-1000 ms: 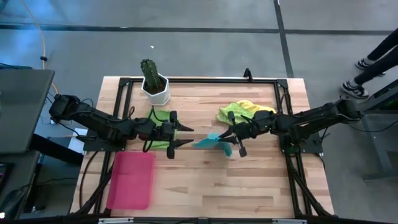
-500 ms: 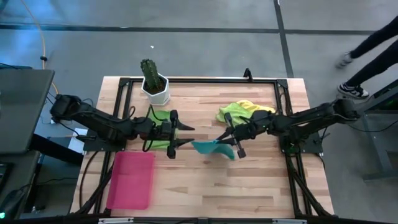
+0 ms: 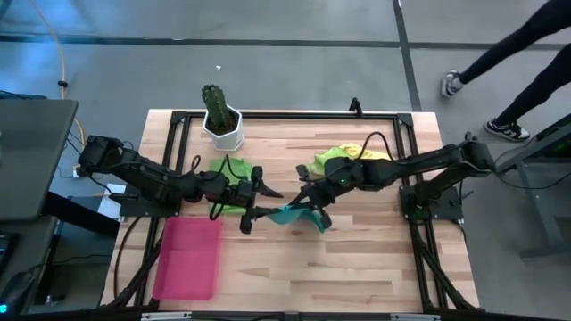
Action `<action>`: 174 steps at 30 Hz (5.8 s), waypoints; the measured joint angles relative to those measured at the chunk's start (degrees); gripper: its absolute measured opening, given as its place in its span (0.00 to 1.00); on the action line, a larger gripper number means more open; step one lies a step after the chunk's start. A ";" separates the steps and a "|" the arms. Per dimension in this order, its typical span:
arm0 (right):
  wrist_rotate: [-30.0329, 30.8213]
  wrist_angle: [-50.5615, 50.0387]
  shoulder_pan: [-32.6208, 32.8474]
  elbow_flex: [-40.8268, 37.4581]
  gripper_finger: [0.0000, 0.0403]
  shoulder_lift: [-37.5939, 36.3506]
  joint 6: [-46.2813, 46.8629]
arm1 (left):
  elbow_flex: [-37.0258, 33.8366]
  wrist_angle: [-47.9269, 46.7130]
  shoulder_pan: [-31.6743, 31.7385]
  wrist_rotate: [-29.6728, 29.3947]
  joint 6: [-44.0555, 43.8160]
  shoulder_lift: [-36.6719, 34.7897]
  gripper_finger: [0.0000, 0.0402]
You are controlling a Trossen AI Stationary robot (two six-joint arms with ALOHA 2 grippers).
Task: Roll microfiber towels into tight, uniform cylinder then place into a basket
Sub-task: Roll the blue towel
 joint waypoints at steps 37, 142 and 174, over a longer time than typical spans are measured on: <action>9.78 -6.67 1.52 1.82 0.00 -3.41 0.45 | 9.06 -26.58 -4.07 -9.68 0.27 -0.02 0.01; 4.38 -1.37 3.23 -8.93 0.40 14.46 28.64 | 23.82 -53.88 -14.27 -7.97 -25.69 20.88 0.00; 4.21 16.82 9.99 -23.35 0.40 7.42 26.44 | 23.80 -47.39 -13.84 -3.54 -32.31 29.14 0.08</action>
